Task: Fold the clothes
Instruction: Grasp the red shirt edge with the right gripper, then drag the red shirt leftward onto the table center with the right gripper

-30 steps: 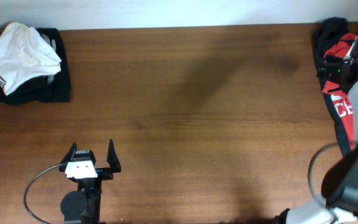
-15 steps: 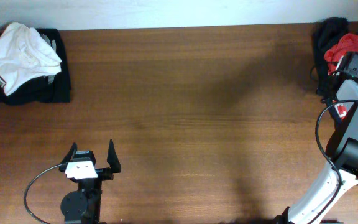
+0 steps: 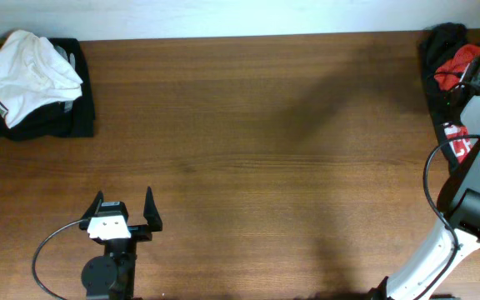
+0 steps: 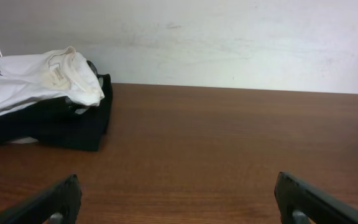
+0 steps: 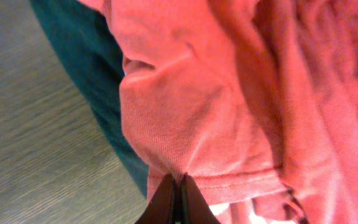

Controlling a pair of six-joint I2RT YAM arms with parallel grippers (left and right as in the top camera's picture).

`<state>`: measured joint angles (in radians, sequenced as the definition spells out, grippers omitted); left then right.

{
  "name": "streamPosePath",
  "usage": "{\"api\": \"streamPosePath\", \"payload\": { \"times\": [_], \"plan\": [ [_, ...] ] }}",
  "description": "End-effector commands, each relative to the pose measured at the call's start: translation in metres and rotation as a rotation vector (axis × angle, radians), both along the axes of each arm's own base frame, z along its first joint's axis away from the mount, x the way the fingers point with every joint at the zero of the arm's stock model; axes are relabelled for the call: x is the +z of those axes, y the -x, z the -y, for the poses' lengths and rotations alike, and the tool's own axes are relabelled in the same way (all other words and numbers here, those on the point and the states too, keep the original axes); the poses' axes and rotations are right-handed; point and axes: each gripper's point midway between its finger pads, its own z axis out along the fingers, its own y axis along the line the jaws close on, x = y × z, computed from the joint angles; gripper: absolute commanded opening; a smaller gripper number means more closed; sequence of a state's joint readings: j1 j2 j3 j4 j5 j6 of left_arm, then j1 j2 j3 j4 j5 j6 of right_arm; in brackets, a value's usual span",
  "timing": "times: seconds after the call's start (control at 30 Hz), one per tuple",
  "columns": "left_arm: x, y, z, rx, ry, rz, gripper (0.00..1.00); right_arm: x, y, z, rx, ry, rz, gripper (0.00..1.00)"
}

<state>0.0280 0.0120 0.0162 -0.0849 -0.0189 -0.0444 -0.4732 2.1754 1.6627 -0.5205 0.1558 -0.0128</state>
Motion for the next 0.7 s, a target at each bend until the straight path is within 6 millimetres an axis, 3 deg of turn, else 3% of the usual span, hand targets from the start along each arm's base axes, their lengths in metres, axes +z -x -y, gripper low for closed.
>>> {"api": "streamPosePath", "payload": {
  "times": [0.0, 0.07, 0.13, 0.2, 0.3, 0.37, 0.43, 0.53, 0.63, 0.67],
  "plan": [
    [-0.002, 0.0, 0.002, -0.011, -0.015, -0.001, 0.99, 0.09, -0.011, -0.025, 0.028, 0.044, 0.141, 0.04],
    [-0.002, 0.0, 0.002, -0.011, -0.015, -0.001, 0.99, 0.114, -0.019, -0.063, 0.117, 0.003, 0.183, 0.04],
    [-0.002, 0.0, 0.002, -0.011, -0.015, -0.001, 0.99, 0.137, -0.031, -0.129, 0.224, -0.084, 0.238, 0.04],
    [-0.002, 0.0, 0.002, -0.011, -0.015, -0.001, 0.99, 0.143, -0.039, -0.25, 0.405, -0.284, 0.255, 0.04],
    [-0.002, 0.0, 0.002, -0.011, -0.016, -0.001, 0.99, 0.143, -0.028, -0.42, 0.646, -0.401, 0.248, 0.04],
    [-0.002, 0.0, 0.002, -0.011, -0.015, -0.001, 0.99, 0.145, -0.008, -0.501, 0.737, -0.476, 0.261, 0.04],
    [-0.002, 0.0, 0.002, -0.011, -0.015, -0.001, 0.99, 0.14, 0.033, -0.589, 0.859, -0.548, 0.238, 0.04],
    [-0.002, 0.0, 0.002, -0.011, -0.015, -0.001, 0.99, 0.125, 0.083, -0.651, 0.977, -0.569, 0.17, 0.04],
    [-0.002, 0.0, 0.002, -0.011, -0.016, -0.001, 0.99, 0.122, 0.122, -0.688, 1.049, -0.609, 0.129, 0.04],
    [-0.002, 0.0, 0.002, -0.011, -0.015, -0.001, 0.99, 0.116, 0.133, -0.699, 1.075, -0.606, 0.114, 0.09]
  ]
}}
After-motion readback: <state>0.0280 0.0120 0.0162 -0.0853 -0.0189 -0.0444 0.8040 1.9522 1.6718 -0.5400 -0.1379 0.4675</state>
